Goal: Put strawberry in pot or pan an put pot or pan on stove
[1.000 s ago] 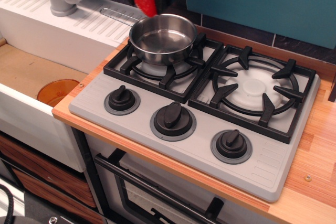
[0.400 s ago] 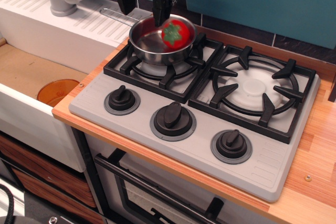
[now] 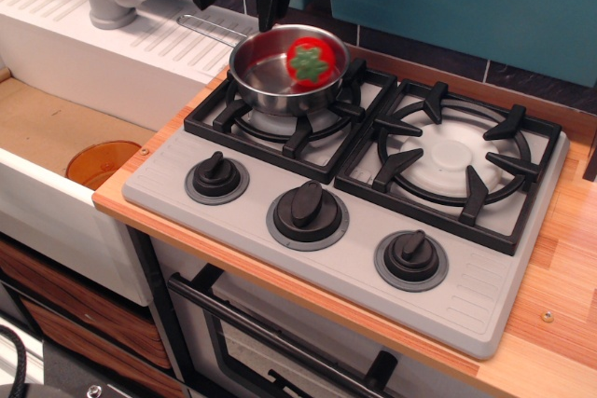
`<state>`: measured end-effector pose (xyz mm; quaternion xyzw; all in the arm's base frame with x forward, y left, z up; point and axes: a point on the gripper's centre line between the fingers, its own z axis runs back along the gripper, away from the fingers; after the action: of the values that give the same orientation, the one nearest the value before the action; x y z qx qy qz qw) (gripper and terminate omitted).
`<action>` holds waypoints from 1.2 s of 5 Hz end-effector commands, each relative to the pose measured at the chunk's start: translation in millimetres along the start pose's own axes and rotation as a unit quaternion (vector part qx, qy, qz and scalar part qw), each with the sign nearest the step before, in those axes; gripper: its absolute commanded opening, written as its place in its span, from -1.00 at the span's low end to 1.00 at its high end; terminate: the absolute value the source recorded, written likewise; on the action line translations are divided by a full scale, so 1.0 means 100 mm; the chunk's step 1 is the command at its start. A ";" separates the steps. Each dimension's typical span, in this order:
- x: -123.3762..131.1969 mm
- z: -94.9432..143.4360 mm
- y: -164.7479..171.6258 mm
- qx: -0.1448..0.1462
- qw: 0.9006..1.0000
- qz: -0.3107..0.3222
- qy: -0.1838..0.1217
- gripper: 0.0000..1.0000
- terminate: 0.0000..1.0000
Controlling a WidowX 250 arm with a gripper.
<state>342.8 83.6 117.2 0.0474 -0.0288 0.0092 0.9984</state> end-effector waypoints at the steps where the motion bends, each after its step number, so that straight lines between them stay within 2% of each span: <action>1: 0.07 0.43 -0.18 0.025 0.998 0.027 -0.041 1.00 -1.00; 3: 0.10 0.22 -0.43 0.024 0.996 0.045 -0.069 1.00 -1.00; 5: 0.22 -0.07 -0.48 0.022 0.993 0.036 -0.112 1.00 -1.00; 6: 0.26 -0.15 -0.48 0.019 0.992 0.031 -0.121 1.00 -1.00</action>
<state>362.1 37.6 83.7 0.0652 -0.1339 0.0322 0.9883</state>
